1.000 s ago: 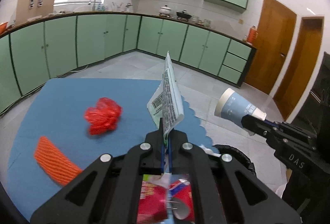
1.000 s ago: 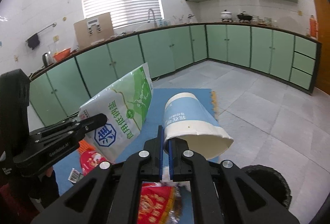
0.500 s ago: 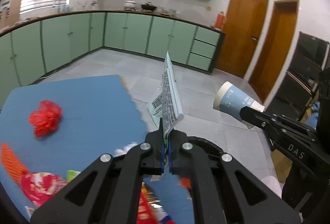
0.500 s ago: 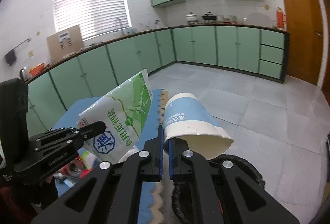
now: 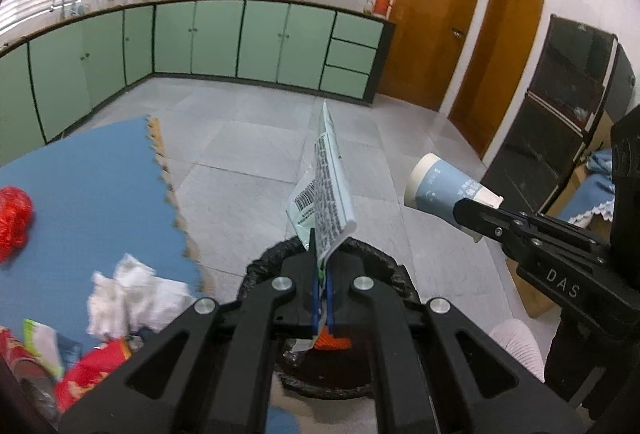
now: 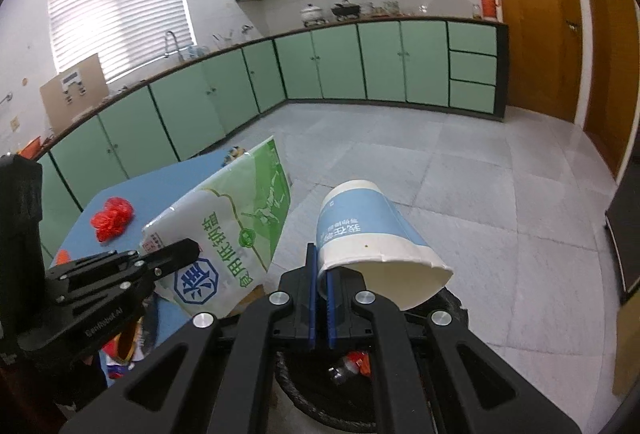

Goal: Collect trash
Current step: 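Carry carton and paper cup to the black bin and release both, then move both tools back over the table toward the red can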

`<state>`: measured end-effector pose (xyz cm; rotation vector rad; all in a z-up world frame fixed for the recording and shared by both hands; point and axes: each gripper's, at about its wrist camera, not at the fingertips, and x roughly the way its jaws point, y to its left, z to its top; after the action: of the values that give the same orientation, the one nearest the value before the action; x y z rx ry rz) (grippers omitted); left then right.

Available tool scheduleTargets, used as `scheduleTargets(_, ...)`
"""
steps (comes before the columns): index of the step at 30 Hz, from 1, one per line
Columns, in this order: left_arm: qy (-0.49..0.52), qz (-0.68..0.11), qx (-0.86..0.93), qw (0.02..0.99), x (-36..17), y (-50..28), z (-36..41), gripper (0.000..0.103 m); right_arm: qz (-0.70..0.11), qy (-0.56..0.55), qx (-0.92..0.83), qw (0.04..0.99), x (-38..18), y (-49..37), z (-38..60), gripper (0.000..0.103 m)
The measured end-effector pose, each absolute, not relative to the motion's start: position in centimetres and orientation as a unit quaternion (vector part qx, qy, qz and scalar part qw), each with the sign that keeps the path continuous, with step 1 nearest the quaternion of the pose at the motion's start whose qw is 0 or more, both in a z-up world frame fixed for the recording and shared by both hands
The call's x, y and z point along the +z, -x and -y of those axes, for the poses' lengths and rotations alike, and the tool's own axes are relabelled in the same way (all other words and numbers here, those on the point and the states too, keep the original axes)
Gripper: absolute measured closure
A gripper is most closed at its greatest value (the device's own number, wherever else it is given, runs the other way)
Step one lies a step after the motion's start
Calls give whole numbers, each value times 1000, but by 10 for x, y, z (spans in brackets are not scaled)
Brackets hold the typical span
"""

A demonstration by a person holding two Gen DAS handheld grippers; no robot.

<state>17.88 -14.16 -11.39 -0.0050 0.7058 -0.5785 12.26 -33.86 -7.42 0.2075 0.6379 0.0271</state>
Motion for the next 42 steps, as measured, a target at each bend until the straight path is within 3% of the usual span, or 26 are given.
scheduleTargets(7, -10, -375, -291, 880, -140, -195, 164, 100, -341, -120, -3, 932, -101, -133, 360, 98)
scheduleTargets(16, -12, -415, -297, 860, -161, -215, 177, 82, -387, -145, -24, 910, -132, -146, 382, 88)
scheduleTargets(18, -9, -419, -297, 858, -163, -215, 174, 74, -387, -146, -29, 910, -133, -144, 383, 82)
scheduleTargets(21, -6, -415, -293, 861, -159, -214, 168, 69, -382, -141, -34, 913, -127, -140, 380, 69)
scheduleTargets(26, 2, -387, -275, 880, -136, -207, 145, 49, -353, -129, -47, 925, -107, -132, 371, 32)
scheduleTargets(29, 10, -365, -251, 896, -119, -201, 121, 37, -329, -125, -46, 935, -90, -125, 360, 17)
scheduleTargets(33, 17, -330, -214, 919, -97, -186, 81, 30, -292, -128, -25, 948, -67, -119, 338, 10)
scheduleTargets(42, 21, -281, -113, 953, -71, -154, -4, 26, -242, -118, 47, 962, -47, -116, 272, 9)
